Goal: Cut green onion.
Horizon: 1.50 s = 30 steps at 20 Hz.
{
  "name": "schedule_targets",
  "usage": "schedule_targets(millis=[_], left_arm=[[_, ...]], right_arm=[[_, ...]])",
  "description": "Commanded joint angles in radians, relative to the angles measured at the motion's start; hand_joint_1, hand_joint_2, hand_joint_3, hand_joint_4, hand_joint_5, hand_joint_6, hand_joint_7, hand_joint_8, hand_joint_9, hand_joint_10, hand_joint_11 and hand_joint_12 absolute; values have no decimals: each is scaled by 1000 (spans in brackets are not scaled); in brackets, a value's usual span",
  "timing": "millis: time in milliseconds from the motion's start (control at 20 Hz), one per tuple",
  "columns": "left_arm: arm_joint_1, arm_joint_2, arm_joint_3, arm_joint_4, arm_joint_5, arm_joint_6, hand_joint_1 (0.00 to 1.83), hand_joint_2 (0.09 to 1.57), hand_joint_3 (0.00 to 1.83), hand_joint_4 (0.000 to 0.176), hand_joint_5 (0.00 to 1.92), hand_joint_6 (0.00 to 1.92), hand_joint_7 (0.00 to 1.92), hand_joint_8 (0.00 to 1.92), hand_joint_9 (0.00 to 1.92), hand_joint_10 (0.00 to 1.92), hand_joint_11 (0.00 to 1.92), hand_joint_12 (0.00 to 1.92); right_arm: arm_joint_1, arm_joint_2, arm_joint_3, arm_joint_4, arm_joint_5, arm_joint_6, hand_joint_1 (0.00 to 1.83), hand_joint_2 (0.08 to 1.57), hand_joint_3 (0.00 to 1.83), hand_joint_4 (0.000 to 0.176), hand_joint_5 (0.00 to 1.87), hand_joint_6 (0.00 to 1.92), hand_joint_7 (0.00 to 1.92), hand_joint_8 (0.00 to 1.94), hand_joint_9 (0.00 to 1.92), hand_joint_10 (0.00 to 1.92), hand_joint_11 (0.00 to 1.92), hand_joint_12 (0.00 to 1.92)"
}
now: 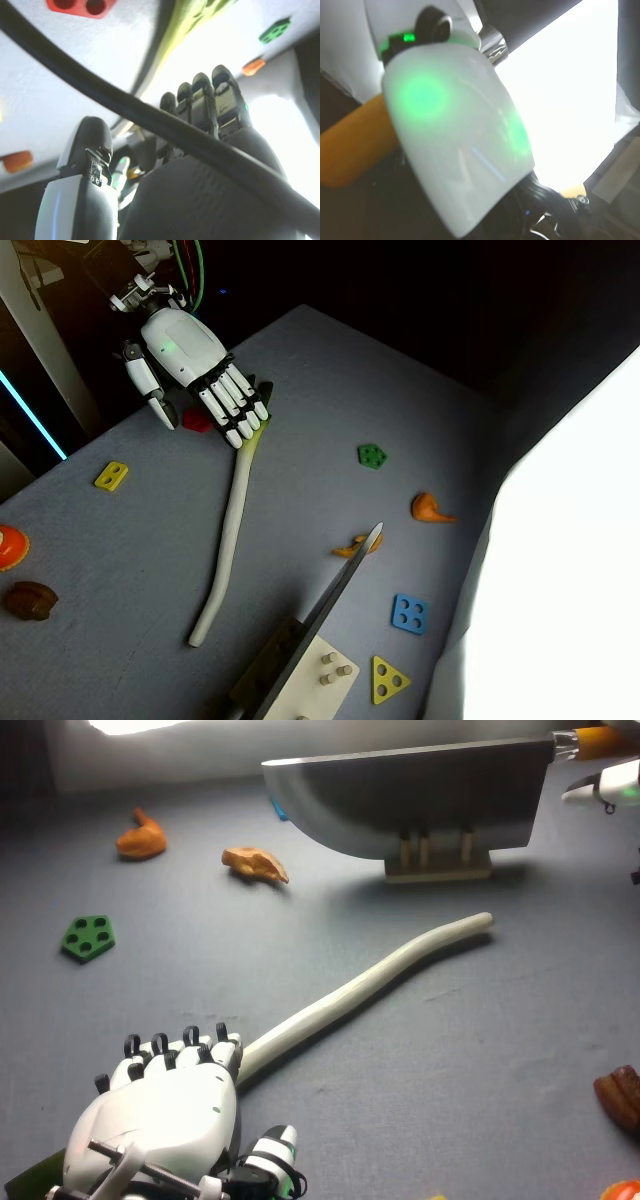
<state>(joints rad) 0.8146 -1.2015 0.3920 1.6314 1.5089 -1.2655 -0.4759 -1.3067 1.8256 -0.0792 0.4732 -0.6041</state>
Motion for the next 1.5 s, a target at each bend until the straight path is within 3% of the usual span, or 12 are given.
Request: schedule_targets(millis=[0, 250, 550, 650, 750, 800, 850, 900, 1000, 1100, 1350, 1450], left_arm=[[3, -6, 8, 78, 62, -3, 425, 1388, 5, 0, 149, 1, 98, 0, 73, 1, 0, 96], [14, -7, 18, 78, 62, -11, 371, 1429, 17, 0, 151, 2, 161, 13, 123, 15, 0, 102], [17, -11, 16, 73, 62, -11, 361, 1413, 1, 9, 141, 3, 160, 5, 136, 6, 0, 148], [19, -13, 15, 68, 66, -11, 320, 1422, 4, 12, 106, 2, 132, 4, 110, 5, 0, 76], [24, -14, 14, 65, 67, -11, 341, 1412, 1, 14, 118, 2, 130, 0, 92, 0, 0, 115], [25, -15, 14, 65, 67, -11, 339, 1412, 1, 15, 114, 1, 126, 0, 88, 0, 0, 114], [27, -17, 14, 65, 68, -11, 363, 1405, 0, 15, 133, 7, 116, 0, 76, 0, 0, 106], [29, -18, 14, 65, 69, -11, 323, 1407, 0, 13, 133, 5, 93, 2, 66, 0, 0, 119], [31, -21, 14, 62, 69, -11, 420, 1374, 0, 9, 180, 18, 115, 8, 81, 6, 0, 133], [31, -23, 14, 60, 69, -11, 427, 1377, 0, 10, 125, 0, 85, 0, 59, 0, 0, 115], [35, -27, 14, 60, 69, -11, 438, 1382, 0, 39, 95, 0, 137, 0, 90, 6, 0, 114], [39, -28, 13, 60, 69, -11, 451, 1384, 2, 40, 112, 2, 137, 3, 107, 6, 0, 182]], right_arm=[[11, 3, 15, 23, 119, 12, 1095, 989, 0, 23, 0, 0, 0, 0, 0, 0, 0, 0], [1, -17, 40, 24, 144, 29, 1083, 993, 2, 7, 0, 0, 0, 0, 0, 0, 0, 0], [-8, -20, 41, 27, 145, 29, 1039, 1005, 0, 0, 428, 108, 546, 88, 519, 138, 0, 1053], [-12, -22, 41, 30, 145, 30, 1062, 1007, 2, 0, 321, 406, 454, 377, 343, 698, 0, 1242], [-17, -23, 41, 30, 145, 30, 1062, 1017, 3, 0, 259, 967, 299, 1066, 214, 1351, 5, 1673], [-19, -24, 41, 30, 145, 30, 1059, 1020, 3, 0, 245, 1068, 283, 1157, 199, 1429, 0, 1748], [-21, -25, 42, 30, 145, 30, 1057, 1031, 4, 0, 359, 1113, 425, 1179, 323, 1413, 96, 1799], [-22, -27, 42, 30, 145, 30, 1064, 1162, 32, 0, 689, 1289, 502, 1459, 375, 1697, 253, 1897], [-29, -32, 47, 31, 145, 30, 1073, 1186, 24, 0, 804, 1321, 756, 1718, 745, 1901, 675, 1920], [-35, -40, 58, 31, 145, 30, 1142, 1082, 0, 0, 822, 1880, 1016, 1924, 1104, 1920, 1107, 1921], [-40, -50, 72, 31, 142, 30, 1366, 1077, 0, 0, 958, 1753, 1345, 1941, 1412, 1921, 1469, 1921], [-37, -50, 74, 32, 143, 30, 1534, 1110, 11, 0, 1192, 1905, 1488, 1941, 1544, 1921, 1546, 1921]])
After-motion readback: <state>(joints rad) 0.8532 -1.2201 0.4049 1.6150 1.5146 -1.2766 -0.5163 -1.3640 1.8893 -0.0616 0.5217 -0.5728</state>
